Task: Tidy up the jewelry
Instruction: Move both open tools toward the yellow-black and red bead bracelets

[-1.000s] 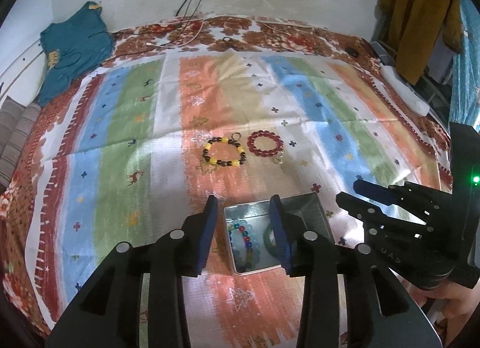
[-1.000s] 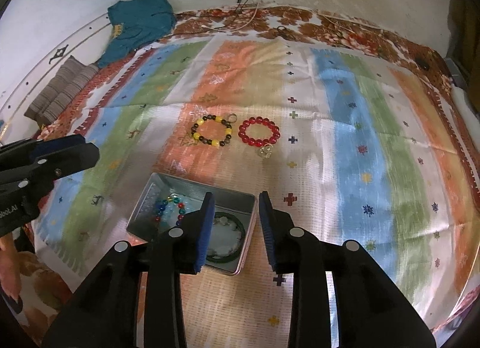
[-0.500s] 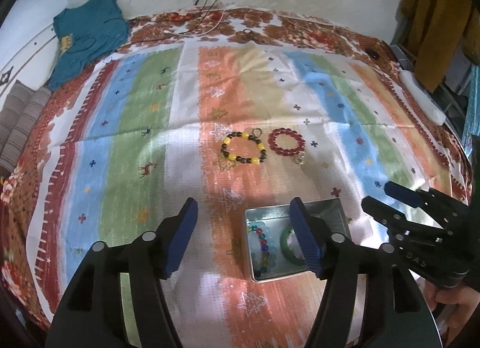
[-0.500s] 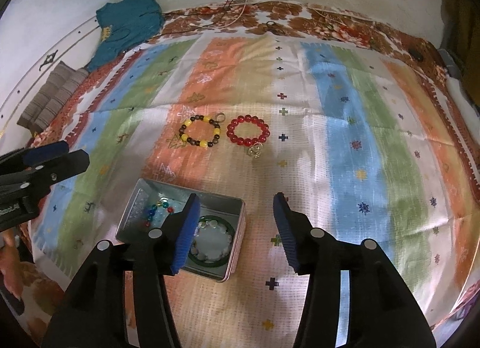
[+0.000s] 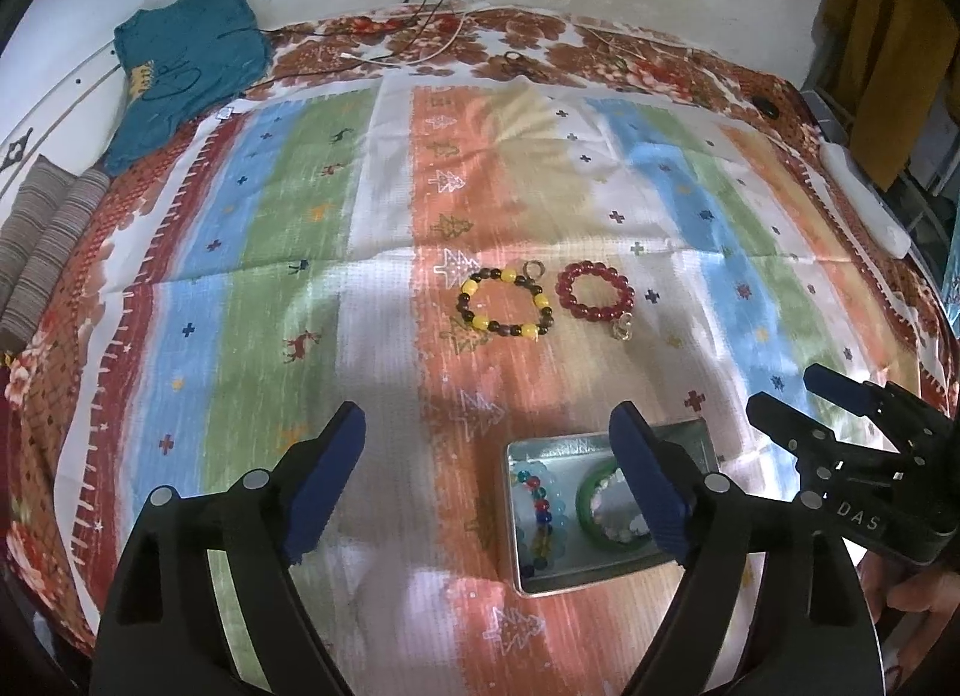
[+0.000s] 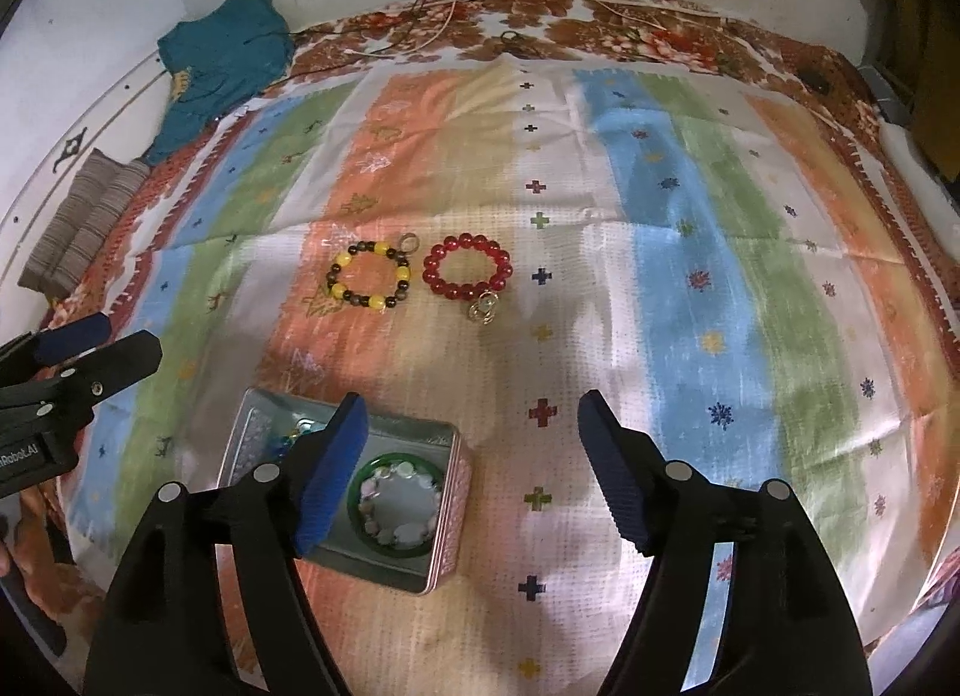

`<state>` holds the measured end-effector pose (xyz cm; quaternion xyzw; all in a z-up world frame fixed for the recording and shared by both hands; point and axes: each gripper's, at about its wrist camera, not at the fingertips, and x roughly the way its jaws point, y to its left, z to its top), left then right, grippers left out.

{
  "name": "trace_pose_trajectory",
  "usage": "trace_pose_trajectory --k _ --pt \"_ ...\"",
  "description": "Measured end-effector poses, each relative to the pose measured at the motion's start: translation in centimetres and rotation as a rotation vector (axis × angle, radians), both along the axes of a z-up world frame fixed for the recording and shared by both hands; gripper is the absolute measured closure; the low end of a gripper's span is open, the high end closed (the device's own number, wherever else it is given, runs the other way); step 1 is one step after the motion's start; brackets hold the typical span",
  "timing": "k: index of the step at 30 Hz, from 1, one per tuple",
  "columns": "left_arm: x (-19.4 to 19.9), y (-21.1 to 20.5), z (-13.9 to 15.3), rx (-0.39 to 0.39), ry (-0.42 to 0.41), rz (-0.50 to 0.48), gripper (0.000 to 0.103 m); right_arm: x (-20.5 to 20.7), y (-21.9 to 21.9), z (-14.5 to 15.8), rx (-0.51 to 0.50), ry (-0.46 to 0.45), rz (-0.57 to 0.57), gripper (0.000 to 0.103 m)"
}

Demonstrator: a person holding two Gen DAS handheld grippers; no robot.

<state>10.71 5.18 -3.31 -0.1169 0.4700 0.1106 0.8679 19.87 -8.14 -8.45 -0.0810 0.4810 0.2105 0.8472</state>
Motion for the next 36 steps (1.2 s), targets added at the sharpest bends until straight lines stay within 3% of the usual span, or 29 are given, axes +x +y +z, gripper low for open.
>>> trace_pose_trajectory --k 7,18,36 --pt "1.5 0.7 -0.6 0.028 0.009 0.01 0.014 1.5 0.2 -0.4 0.003 0.024 -0.002 0.029" --pt "3.6 1.9 -1.7 0.042 0.042 0.024 0.014 2.9 1.3 -1.0 -0.064 -0.008 0.008 0.026" --pt "7.1 2.9 -4.7 0.062 0.116 0.021 0.014 5.9 2.7 -2.4 -0.096 0.02 -0.001 0.026"
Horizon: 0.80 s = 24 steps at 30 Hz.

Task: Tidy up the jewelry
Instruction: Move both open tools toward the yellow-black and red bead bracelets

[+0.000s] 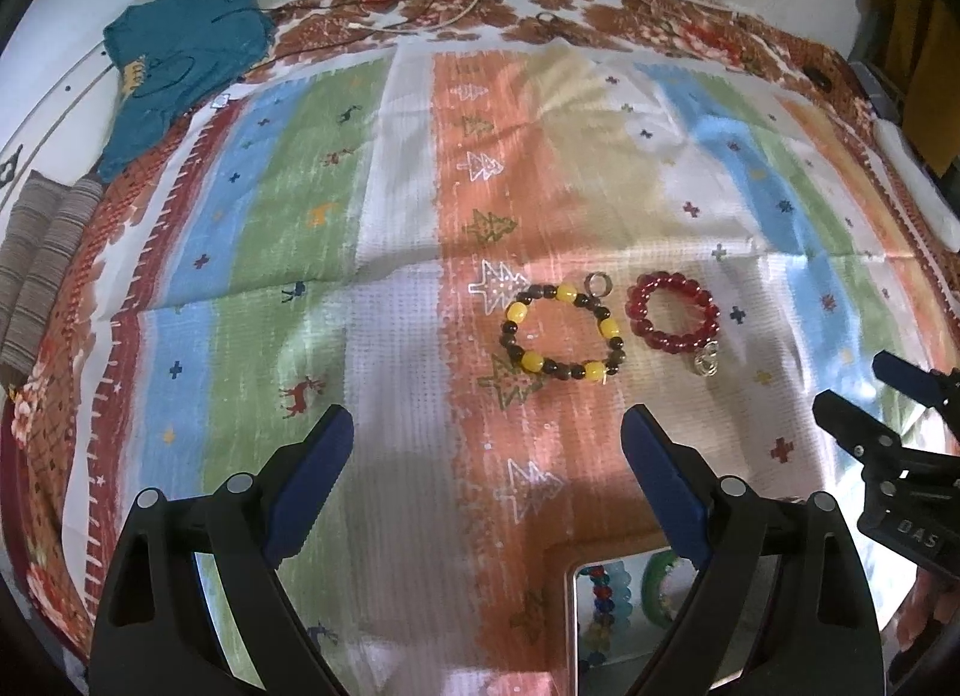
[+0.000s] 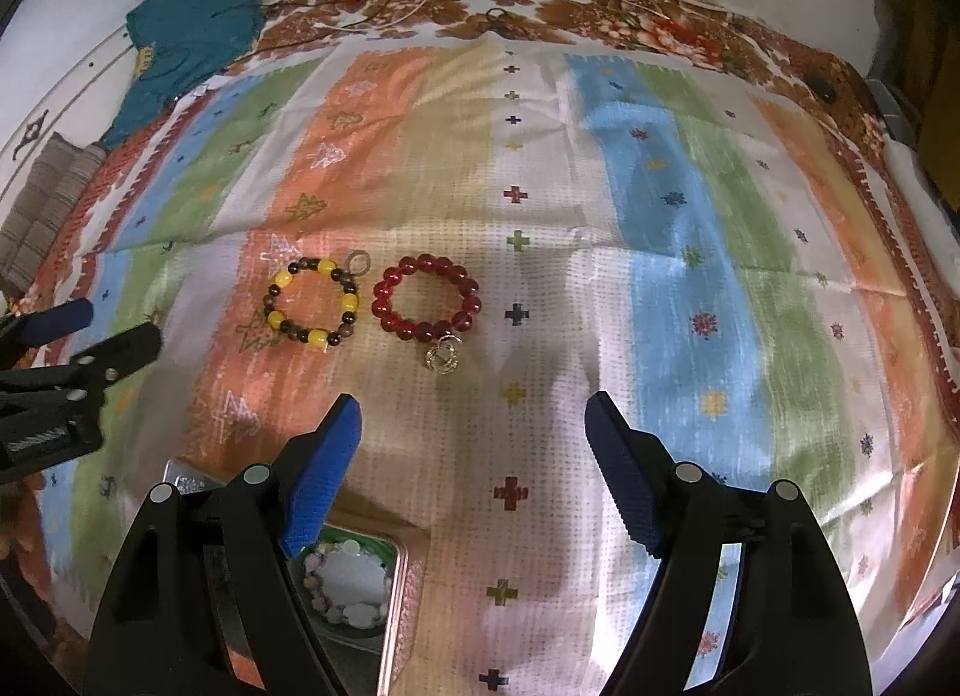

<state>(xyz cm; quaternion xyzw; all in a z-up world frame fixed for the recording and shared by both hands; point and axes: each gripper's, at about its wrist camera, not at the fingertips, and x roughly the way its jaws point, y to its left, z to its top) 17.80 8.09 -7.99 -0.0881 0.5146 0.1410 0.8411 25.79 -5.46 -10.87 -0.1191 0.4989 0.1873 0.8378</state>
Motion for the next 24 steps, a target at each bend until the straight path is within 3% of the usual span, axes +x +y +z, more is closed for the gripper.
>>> trace_pose_trajectory --k 24 --pt "4.6 2.1 -4.1 -0.057 0.061 -0.019 0.016 5.0 1.8 -3.6 -0.046 0.05 -0.014 0.026"
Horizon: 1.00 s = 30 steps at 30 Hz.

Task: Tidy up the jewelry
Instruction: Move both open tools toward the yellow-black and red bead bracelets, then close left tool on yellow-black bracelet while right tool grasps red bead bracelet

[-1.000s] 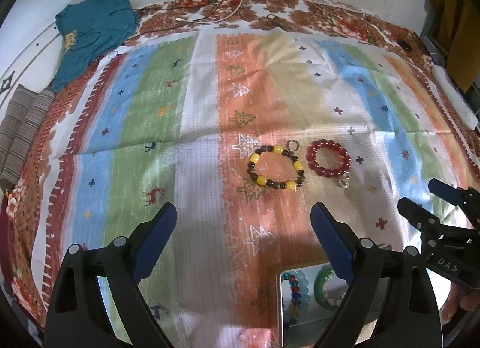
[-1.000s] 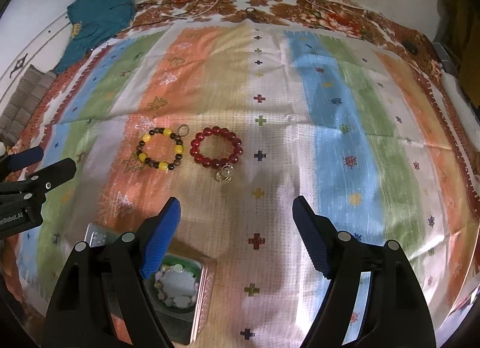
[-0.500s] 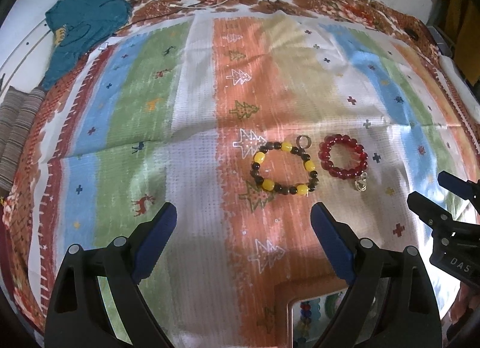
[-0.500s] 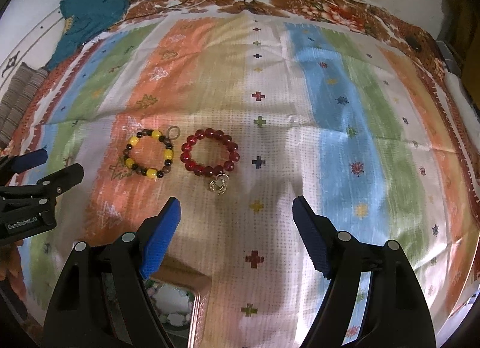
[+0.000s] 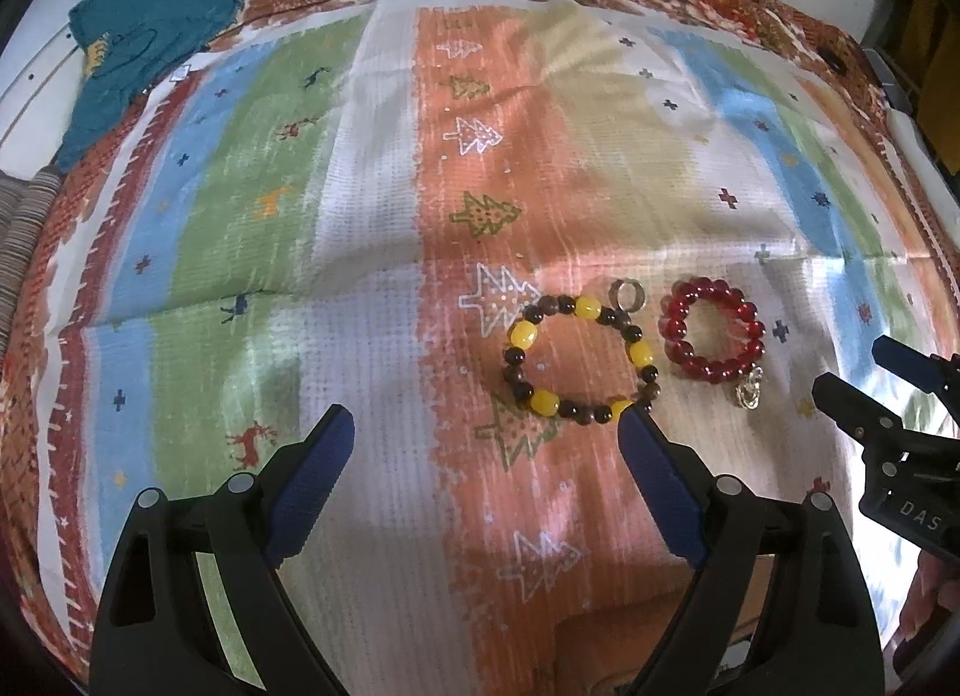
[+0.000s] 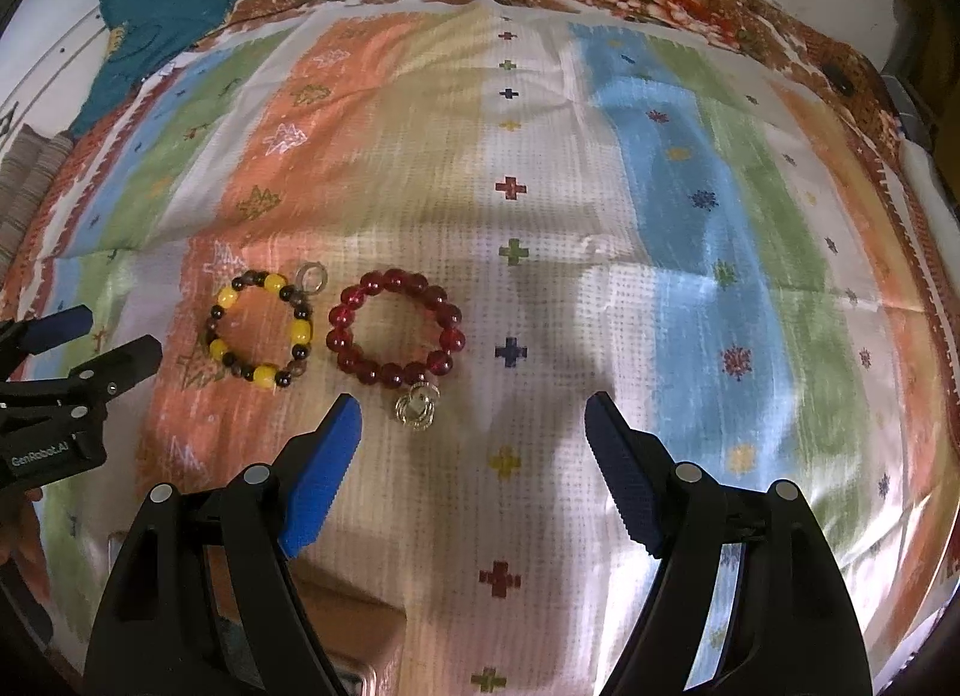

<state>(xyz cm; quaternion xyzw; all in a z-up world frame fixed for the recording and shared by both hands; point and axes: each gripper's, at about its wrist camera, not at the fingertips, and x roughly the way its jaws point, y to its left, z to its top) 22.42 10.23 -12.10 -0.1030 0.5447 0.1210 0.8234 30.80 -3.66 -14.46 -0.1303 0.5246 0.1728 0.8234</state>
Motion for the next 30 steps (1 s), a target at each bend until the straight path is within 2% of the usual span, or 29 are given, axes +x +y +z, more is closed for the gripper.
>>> trace_pose_trajectory --k 10,12,17,25,29,30 --pt "2.1 -0.1 -1.9 0.019 0.041 -0.03 0.023 1.7 1.0 -1.9 -0.032 0.015 0.003 0.026" --pt "2.4 -0.1 -2.2 0.023 0.047 -0.034 0.028 2.0 1.0 -1.9 -0.033 -0.004 -0.005 0.031" --pt "2.9 0.0 -2.6 0.012 0.053 -0.037 0.029 2.6 1.4 -2.6 -0.044 0.009 0.0 0.033" --pt "3.5 -0.3 -3.5 0.014 0.075 -0.062 0.041 3.2 2.1 -3.5 -0.055 0.016 0.005 0.042" --pt "3.9 -0.2 -4.2 0.017 0.086 -0.071 0.047 3.5 2.2 -4.2 -0.057 0.03 0.012 0.051" --pt "4.0 -0.3 -4.5 0.023 0.093 -0.074 0.048 3.6 2.2 -4.3 -0.056 0.032 0.013 0.057"
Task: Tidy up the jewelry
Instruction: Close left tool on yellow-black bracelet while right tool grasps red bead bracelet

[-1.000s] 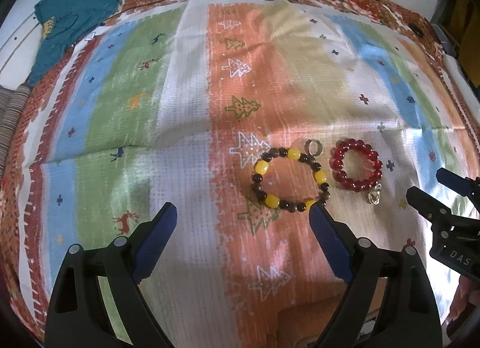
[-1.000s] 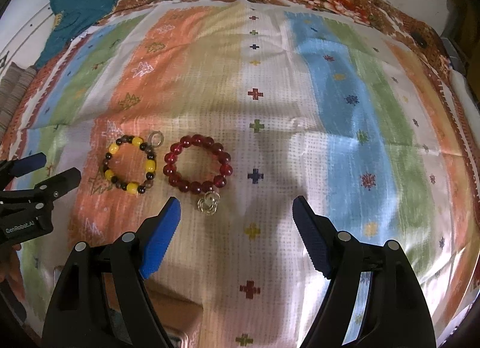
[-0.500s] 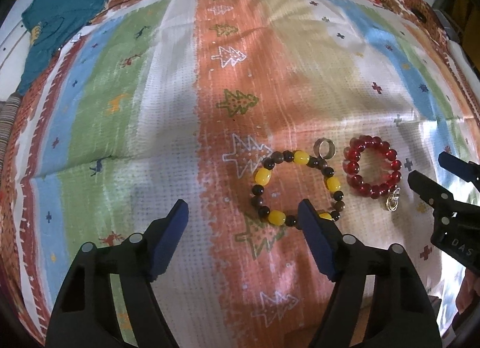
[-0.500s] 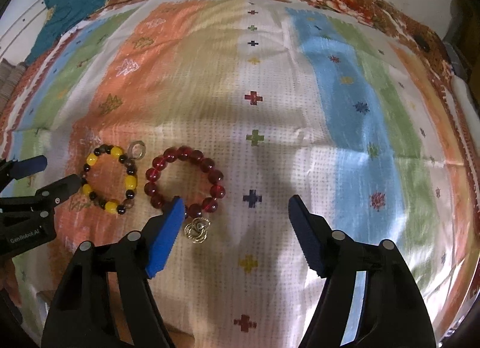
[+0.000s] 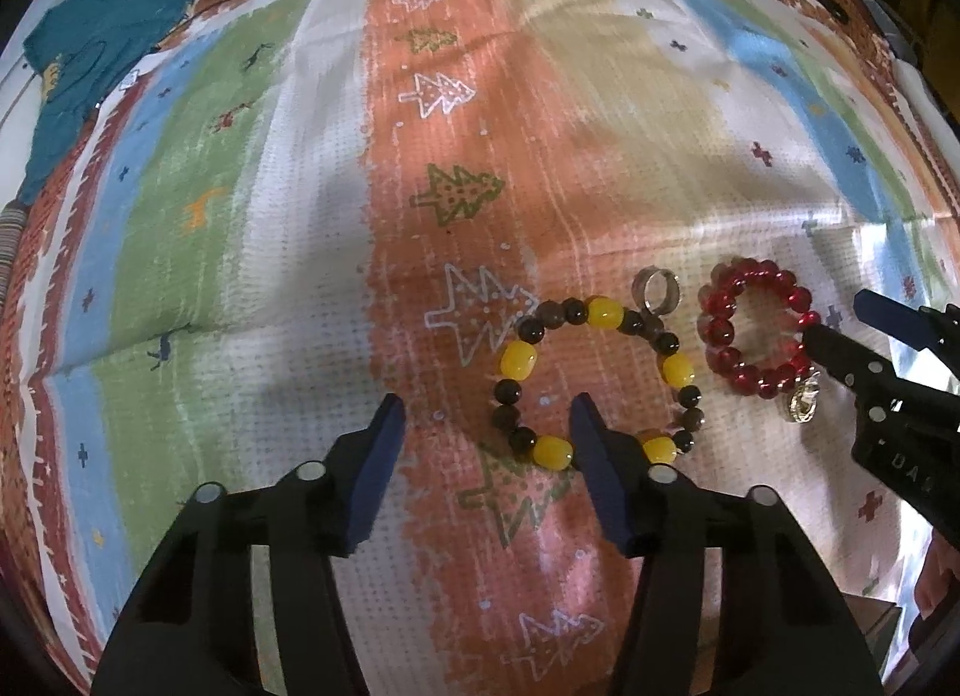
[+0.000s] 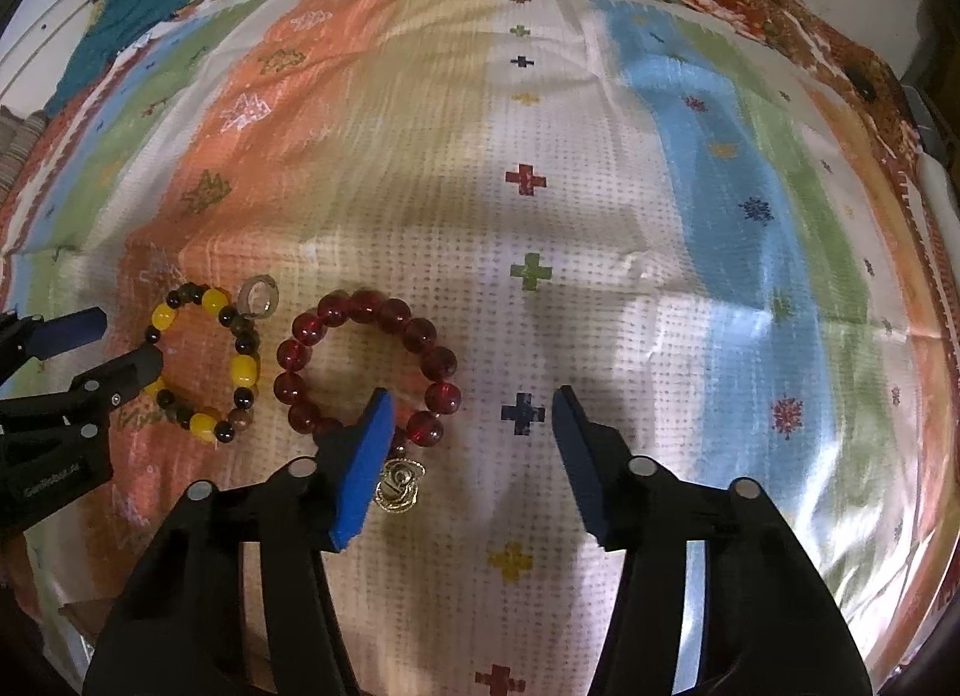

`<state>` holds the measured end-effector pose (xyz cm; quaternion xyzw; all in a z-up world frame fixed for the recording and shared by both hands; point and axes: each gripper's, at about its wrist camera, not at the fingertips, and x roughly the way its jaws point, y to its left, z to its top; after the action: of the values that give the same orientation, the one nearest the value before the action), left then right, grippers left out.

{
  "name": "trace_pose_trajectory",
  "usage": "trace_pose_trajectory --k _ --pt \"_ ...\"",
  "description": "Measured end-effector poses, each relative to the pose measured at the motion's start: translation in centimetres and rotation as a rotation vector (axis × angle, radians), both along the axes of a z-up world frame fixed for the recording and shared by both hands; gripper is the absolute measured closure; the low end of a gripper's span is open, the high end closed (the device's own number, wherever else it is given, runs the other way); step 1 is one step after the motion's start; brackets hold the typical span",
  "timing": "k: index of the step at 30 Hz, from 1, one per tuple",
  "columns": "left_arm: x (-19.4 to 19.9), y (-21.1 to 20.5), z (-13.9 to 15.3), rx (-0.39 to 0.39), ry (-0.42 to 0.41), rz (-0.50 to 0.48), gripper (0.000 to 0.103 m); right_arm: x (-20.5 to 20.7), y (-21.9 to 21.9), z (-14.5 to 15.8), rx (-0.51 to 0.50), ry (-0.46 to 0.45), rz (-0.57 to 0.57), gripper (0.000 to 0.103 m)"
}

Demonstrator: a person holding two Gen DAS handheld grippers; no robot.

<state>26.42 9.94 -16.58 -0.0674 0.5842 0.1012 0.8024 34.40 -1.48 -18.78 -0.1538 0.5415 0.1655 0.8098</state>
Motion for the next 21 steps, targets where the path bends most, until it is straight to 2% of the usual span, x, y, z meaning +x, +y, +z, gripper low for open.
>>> trace_pose_trajectory --k 4,7,8,9,14,21 --pt "0.4 -0.5 -0.8 0.032 0.007 -0.025 0.052 0.1 0.5 -0.5 0.009 0.009 0.022 0.067" --pt "0.5 -0.9 -0.8 0.036 0.006 -0.043 0.076 0.0 0.9 -0.7 0.015 0.017 0.04 0.078" --pt "0.6 -1.0 -0.8 0.037 0.01 -0.046 0.087 -0.1 1.1 -0.8 0.019 0.021 0.048 0.084" --pt "0.5 -1.0 -0.8 0.037 0.011 -0.048 0.092 -0.3 1.3 -0.9 0.006 0.017 0.063 0.084" --pt "0.3 -1.0 -0.8 0.04 0.009 -0.055 0.094 -0.4 1.4 -0.6 -0.002 0.008 0.081 0.089" --pt "-0.7 -1.2 1.3 0.046 -0.022 -0.051 0.094 -1.0 1.3 1.2 0.02 -0.033 0.099 0.089"
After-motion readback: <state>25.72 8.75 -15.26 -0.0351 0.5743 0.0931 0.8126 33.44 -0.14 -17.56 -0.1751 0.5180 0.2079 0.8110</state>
